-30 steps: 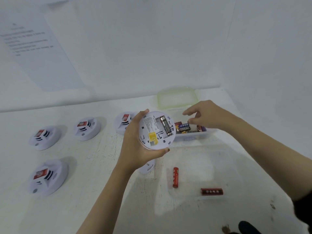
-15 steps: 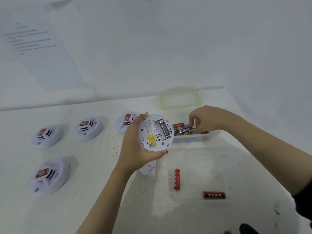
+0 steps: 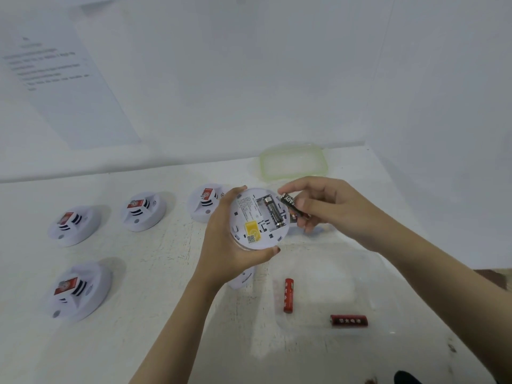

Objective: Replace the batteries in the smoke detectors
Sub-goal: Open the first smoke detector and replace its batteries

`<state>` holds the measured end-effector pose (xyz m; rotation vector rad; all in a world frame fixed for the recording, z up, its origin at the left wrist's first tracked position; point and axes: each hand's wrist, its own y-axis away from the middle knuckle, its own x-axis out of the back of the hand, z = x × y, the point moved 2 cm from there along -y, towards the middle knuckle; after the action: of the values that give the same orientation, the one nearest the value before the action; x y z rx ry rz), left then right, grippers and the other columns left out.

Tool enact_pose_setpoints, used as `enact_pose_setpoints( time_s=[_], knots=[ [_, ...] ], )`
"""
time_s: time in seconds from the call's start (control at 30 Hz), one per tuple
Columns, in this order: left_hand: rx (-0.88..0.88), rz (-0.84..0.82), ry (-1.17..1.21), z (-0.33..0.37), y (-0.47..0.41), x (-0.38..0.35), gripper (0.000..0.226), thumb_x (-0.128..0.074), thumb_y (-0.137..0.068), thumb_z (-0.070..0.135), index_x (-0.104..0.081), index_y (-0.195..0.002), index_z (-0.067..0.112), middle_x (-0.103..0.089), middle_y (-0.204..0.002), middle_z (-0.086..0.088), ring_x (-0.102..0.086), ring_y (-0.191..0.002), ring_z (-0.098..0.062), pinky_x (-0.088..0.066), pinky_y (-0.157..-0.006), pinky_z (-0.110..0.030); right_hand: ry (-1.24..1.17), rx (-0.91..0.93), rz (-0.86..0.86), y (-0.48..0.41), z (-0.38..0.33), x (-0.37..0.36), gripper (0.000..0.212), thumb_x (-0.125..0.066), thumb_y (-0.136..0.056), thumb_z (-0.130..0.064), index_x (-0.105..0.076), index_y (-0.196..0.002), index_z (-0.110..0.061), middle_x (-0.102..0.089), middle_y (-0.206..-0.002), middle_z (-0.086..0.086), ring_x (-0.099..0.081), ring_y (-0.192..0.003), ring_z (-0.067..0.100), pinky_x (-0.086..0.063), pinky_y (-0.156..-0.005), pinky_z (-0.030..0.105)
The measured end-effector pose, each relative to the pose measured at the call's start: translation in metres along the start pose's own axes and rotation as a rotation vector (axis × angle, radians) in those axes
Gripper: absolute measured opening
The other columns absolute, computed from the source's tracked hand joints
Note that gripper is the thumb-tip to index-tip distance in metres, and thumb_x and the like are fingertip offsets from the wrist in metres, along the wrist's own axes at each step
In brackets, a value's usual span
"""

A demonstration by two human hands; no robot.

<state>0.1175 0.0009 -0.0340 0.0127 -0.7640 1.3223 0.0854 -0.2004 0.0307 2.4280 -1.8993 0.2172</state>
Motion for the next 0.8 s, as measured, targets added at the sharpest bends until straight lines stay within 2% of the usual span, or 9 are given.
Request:
enact_pose_setpoints(
  time_s=[0.13,0.2,0.27,0.37,0.43,0.53,0.67,0.73,0.8],
  knots=[
    [-0.042,-0.007,-0.008,0.002,0.000,-0.001,0.099,-0.084,-0.053,0.048,-0.038,-0.136,0.020,-0.053,-0.128,0.004,-0.055,-0.118,-0.018,-0.053,-0.091,-0.047,0.139,0.077,0.064,0.002,0.002,-0.009,0.035,-0.048,-0.093,0.000,-0.067,-0.104,-0.027,-0.059,-0.071,-0.003,-0.056,-0.062,0.011,-0.048,-0.057,0.025],
    [-0.050,-0.002,-0.004,0.002,0.000,-0.001,0.100,-0.084,-0.052,0.049,-0.038,-0.136,0.022,-0.053,-0.128,0.006,-0.055,-0.118,-0.017,-0.053,-0.091,-0.047,0.189,0.123,0.107,0.001,0.002,-0.010,0.036,-0.050,-0.092,-0.001,-0.068,-0.101,-0.030,-0.059,-0.068,-0.009,-0.054,-0.067,0.022,-0.047,-0.059,0.030],
    [-0.057,-0.006,-0.001,0.004,0.000,-0.002,0.100,-0.084,-0.052,0.049,-0.038,-0.136,0.021,-0.053,-0.128,0.006,-0.055,-0.117,-0.018,-0.053,-0.091,-0.045,0.207,0.141,0.153,0.001,0.003,-0.009,0.031,-0.054,-0.090,-0.003,-0.067,-0.101,-0.028,-0.061,-0.068,-0.008,-0.056,-0.069,0.029,-0.049,-0.059,0.036],
    [-0.060,-0.008,0.021,0.007,0.000,-0.002,0.099,-0.084,-0.052,0.047,-0.038,-0.136,0.021,-0.054,-0.126,0.006,-0.056,-0.116,-0.018,-0.053,-0.091,-0.038,0.270,0.148,0.179,0.004,0.003,-0.012,0.022,-0.064,-0.084,-0.007,-0.061,-0.099,-0.023,-0.064,-0.073,-0.001,-0.058,-0.062,0.021,-0.048,-0.056,0.028],
    [-0.064,-0.010,0.056,0.012,0.000,-0.003,0.096,-0.085,-0.051,0.044,-0.039,-0.133,0.028,-0.056,-0.123,0.010,-0.058,-0.114,-0.016,-0.053,-0.090,-0.033,0.467,0.188,0.187,0.006,0.004,-0.016,0.015,-0.068,-0.081,-0.011,-0.062,-0.091,-0.021,-0.061,-0.075,-0.004,-0.055,-0.061,0.012,-0.044,-0.057,0.019],
    [-0.090,-0.036,0.079,0.020,0.001,-0.006,0.089,-0.086,-0.053,0.038,-0.038,-0.127,0.045,-0.059,-0.116,0.016,-0.061,-0.109,-0.017,-0.053,-0.087,-0.027,0.781,0.258,0.188,0.008,0.009,-0.023,0.010,-0.066,-0.083,-0.018,-0.064,-0.092,-0.023,-0.055,-0.084,-0.010,-0.051,-0.073,0.004,-0.041,-0.065,0.016],
    [-0.080,-0.043,0.093,0.021,0.004,-0.009,0.086,-0.086,-0.052,0.036,-0.038,-0.123,0.047,-0.060,-0.113,0.017,-0.062,-0.105,-0.014,-0.053,-0.083,-0.025,0.817,0.323,0.211,0.012,0.015,-0.027,0.016,-0.065,-0.086,-0.023,-0.070,-0.100,-0.016,-0.056,-0.093,-0.006,-0.051,-0.080,0.004,-0.038,-0.070,0.012],
    [-0.058,-0.030,0.118,0.020,0.006,-0.009,0.086,-0.086,-0.051,0.036,-0.039,-0.122,0.050,-0.062,-0.113,0.014,-0.064,-0.104,-0.016,-0.055,-0.083,-0.028,0.836,0.342,0.196,0.015,0.018,-0.026,0.028,-0.059,-0.086,-0.036,-0.071,-0.104,-0.017,-0.059,-0.099,-0.004,-0.051,-0.087,0.004,-0.040,-0.076,0.017],
    [-0.055,-0.008,0.111,0.020,0.009,-0.007,0.086,-0.084,-0.051,0.039,-0.038,-0.122,0.051,-0.061,-0.114,0.019,-0.064,-0.105,-0.011,-0.052,-0.082,-0.021,0.873,0.368,0.173,0.018,0.020,-0.023,0.036,-0.051,-0.085,-0.044,-0.071,-0.108,-0.024,-0.059,-0.114,-0.003,-0.050,-0.100,0.010,-0.040,-0.085,0.023]
  ],
)
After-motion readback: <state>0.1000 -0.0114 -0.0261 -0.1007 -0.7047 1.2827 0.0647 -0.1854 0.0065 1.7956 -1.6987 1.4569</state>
